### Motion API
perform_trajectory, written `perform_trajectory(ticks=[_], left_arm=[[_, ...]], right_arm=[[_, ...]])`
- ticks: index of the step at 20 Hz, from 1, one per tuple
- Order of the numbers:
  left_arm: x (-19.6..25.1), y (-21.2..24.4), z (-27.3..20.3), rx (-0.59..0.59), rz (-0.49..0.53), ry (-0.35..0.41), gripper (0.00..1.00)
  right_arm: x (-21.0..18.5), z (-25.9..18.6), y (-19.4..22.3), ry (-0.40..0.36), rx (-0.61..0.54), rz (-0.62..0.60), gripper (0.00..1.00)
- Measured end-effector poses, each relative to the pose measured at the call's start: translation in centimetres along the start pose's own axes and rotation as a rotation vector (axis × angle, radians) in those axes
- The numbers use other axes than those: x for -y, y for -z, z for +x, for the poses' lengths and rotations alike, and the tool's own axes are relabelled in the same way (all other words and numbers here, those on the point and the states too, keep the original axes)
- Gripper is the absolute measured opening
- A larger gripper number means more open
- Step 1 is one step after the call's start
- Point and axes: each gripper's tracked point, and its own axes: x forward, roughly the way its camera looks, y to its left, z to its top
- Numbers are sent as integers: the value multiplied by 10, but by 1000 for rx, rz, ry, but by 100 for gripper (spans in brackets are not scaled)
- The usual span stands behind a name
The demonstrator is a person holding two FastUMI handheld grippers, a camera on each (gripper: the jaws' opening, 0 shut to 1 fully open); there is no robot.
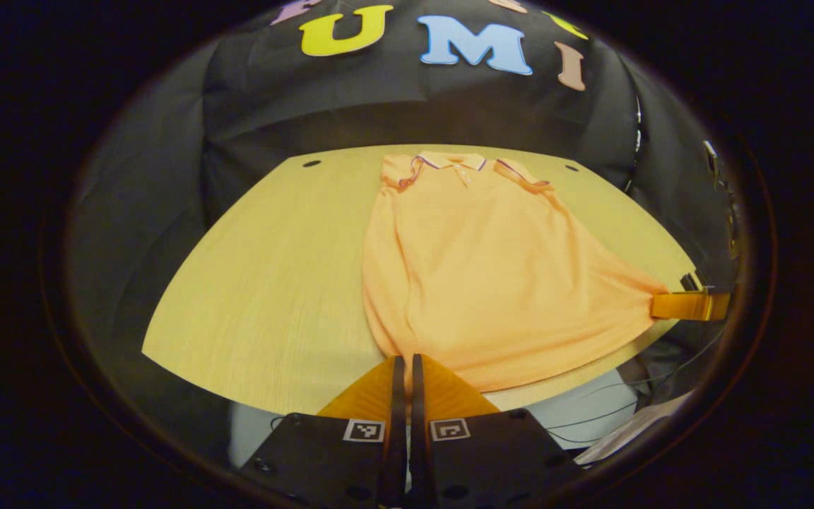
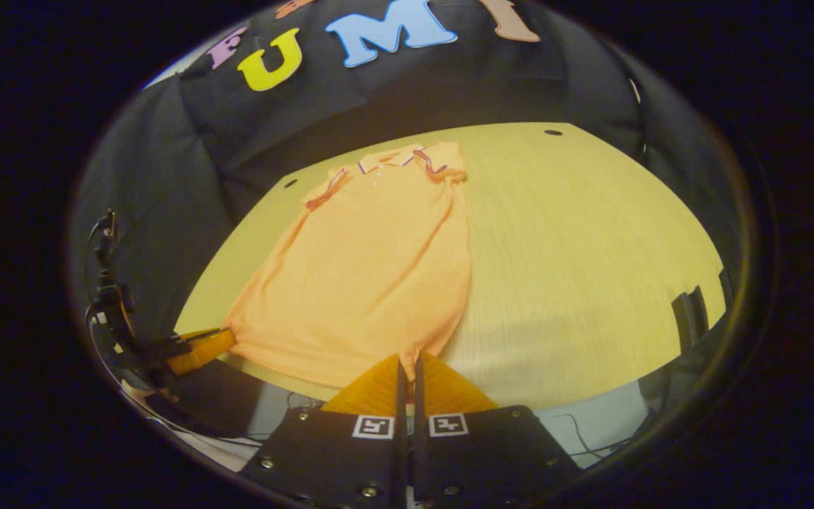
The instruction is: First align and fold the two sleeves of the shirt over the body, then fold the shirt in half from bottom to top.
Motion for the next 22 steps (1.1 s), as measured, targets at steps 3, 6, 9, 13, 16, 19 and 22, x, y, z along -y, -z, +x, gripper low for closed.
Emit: perform_trajectory(ticks=[3,6,9,13,16,19,22], left_arm=[[7,-35,-10,55,8,-6,9],[10,-68,-11,104,19,-6,9],[11,-106,-2,149,6,6,9],[10,-160,22,198,7,39,9],[5,-203,46,231,12,61,9],[3,-242,77,249,27,92,9],[0,-277,112,261,34,121,9]], right_arm=[[-4,-8,-34,-21,59,-25,4],[-5,-12,-70,-25,112,-31,4],[-4,-9,-105,-16,159,-25,4],[-4,5,-149,13,204,-4,4],[-5,20,-183,37,229,-10,4],[-7,41,-221,62,248,-17,4],[-4,64,-257,102,263,-7,4]])
